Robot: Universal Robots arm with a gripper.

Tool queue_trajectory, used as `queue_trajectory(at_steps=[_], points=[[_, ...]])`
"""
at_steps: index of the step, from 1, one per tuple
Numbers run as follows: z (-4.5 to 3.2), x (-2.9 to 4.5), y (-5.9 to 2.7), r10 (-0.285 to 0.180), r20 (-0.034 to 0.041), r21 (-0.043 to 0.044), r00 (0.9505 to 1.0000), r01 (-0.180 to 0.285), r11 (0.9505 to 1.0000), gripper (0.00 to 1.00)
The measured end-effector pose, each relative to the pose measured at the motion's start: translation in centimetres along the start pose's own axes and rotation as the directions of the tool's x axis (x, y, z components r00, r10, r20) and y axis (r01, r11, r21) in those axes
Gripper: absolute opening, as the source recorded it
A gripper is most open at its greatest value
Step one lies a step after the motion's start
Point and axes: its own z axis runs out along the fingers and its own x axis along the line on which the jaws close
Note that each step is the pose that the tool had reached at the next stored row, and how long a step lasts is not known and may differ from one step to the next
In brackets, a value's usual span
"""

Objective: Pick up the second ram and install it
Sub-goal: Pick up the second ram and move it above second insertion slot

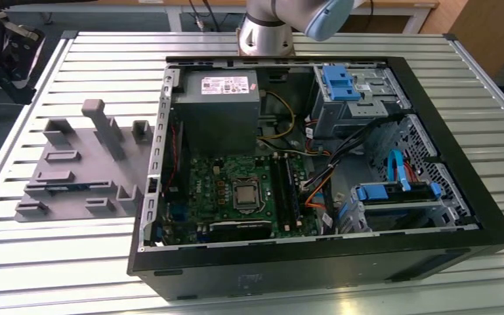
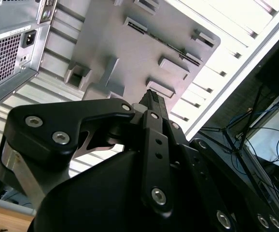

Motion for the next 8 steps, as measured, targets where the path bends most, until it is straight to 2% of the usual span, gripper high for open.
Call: queue_trajectory(at_steps=[8], points=[[0.00,0.02,-0.01,-0.014,-0.0005,0.0000,0.9999,0.014,0.9999,0.11]])
